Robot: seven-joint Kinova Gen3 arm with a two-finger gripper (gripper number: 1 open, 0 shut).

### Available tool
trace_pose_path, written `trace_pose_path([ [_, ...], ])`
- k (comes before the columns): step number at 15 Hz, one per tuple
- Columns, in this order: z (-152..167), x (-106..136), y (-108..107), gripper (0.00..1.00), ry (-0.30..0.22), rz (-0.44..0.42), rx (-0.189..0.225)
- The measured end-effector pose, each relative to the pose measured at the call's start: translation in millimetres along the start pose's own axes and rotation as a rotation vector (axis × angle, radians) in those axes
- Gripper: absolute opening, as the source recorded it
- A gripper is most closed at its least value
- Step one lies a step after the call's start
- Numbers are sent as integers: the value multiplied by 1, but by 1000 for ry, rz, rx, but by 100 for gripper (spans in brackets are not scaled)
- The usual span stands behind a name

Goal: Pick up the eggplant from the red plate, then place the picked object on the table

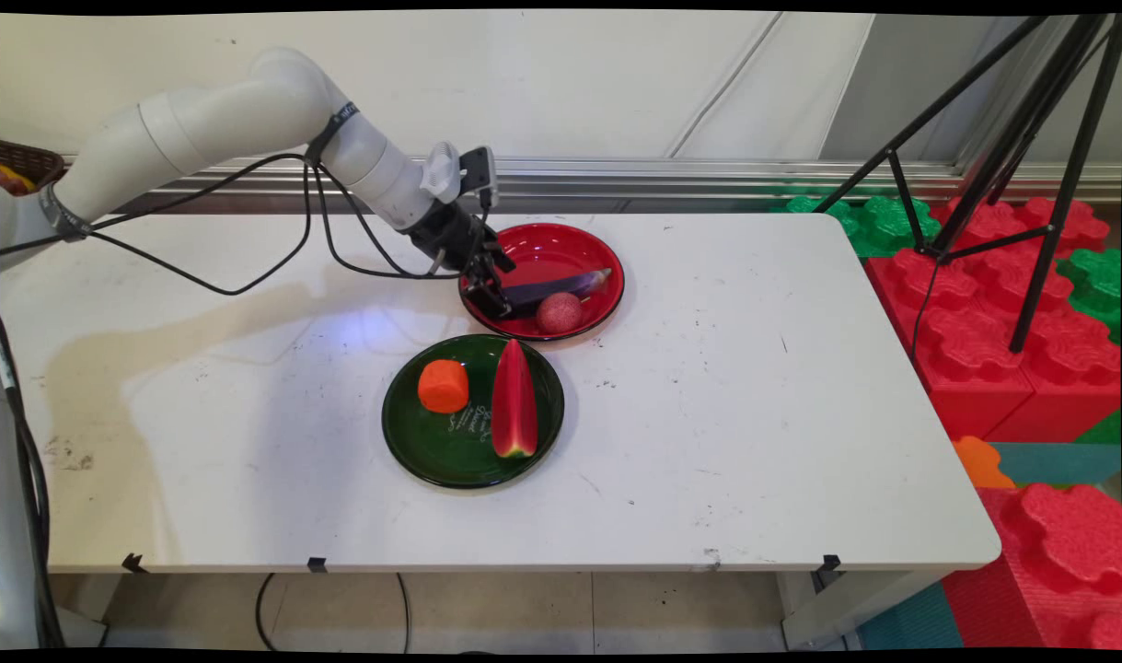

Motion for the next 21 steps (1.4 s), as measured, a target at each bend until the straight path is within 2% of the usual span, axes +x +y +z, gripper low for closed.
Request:
trace_pose_path([
  [3,4,1,-1,100,-1,-2,0],
  [4,4,1,-1,0,0,-3,-1],
  [14,4,1,-5,0,13,-32,4],
  [21,-12,1,-8,0,45,-47,18],
])
